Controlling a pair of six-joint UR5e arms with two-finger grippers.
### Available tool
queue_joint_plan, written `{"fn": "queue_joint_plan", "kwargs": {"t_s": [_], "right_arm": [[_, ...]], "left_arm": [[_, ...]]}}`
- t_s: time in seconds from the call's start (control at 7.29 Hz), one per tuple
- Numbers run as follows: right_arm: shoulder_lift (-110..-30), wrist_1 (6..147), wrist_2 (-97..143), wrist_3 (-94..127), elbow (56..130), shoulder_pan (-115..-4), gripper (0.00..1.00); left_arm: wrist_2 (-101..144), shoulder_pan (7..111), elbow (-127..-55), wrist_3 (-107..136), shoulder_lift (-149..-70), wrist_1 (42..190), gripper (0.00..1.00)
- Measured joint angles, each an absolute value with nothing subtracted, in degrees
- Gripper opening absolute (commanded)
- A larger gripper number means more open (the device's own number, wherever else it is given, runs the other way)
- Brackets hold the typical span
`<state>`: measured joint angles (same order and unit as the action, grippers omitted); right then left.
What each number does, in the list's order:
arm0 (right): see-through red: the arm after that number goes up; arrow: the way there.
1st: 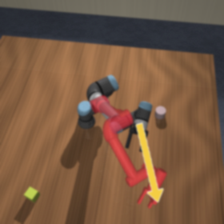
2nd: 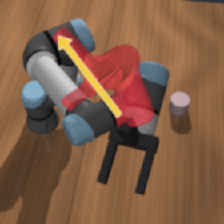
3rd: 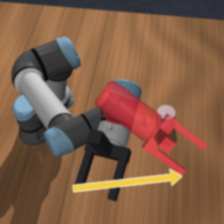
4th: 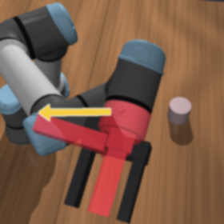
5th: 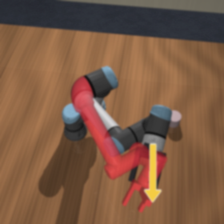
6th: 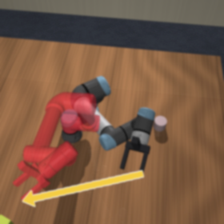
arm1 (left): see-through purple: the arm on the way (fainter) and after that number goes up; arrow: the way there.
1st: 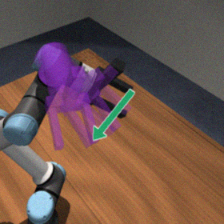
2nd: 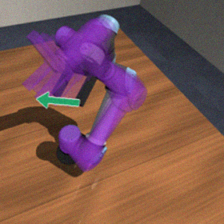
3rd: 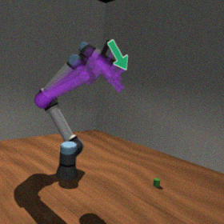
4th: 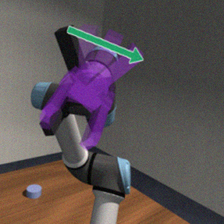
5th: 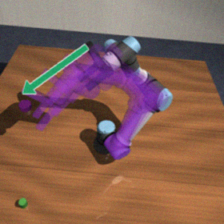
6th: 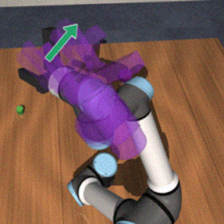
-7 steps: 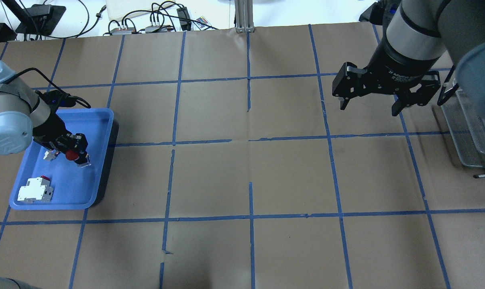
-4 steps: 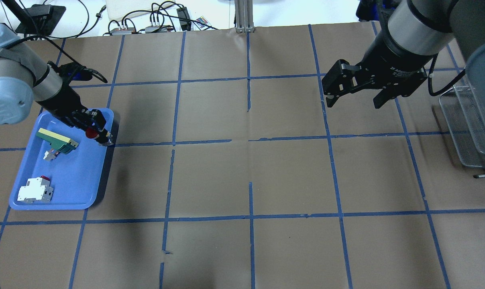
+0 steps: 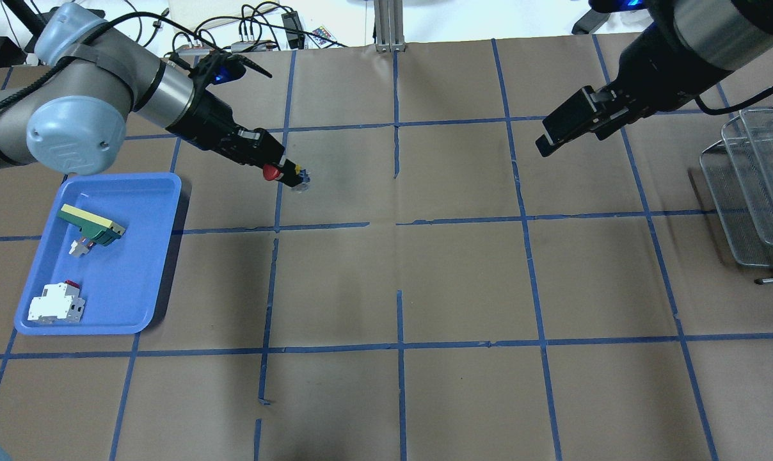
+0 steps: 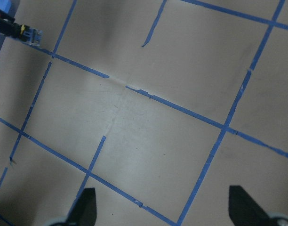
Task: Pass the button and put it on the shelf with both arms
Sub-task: 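Carry the button toward the table center while the right gripper approaches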
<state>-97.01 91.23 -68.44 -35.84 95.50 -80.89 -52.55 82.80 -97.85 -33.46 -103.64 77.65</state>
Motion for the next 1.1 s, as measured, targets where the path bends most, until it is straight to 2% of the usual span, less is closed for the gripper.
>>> {"fn": "queue_joint_plan", "kwargs": {"t_s": [0.55,1.1], "right_arm": [[-97.21,92.79,-59.22,-63.90,99.26,-74.75,1.00],[-97.61,95.64,-50.75,-78.80,102.10,-74.66,1.00]], "left_arm": [[-28.06,88.82,-99.17,-29.32,-104.02,78.13,0.00],[-14.86,96.22,-100.31,-23.09,-102.67,77.64,0.00]]}}
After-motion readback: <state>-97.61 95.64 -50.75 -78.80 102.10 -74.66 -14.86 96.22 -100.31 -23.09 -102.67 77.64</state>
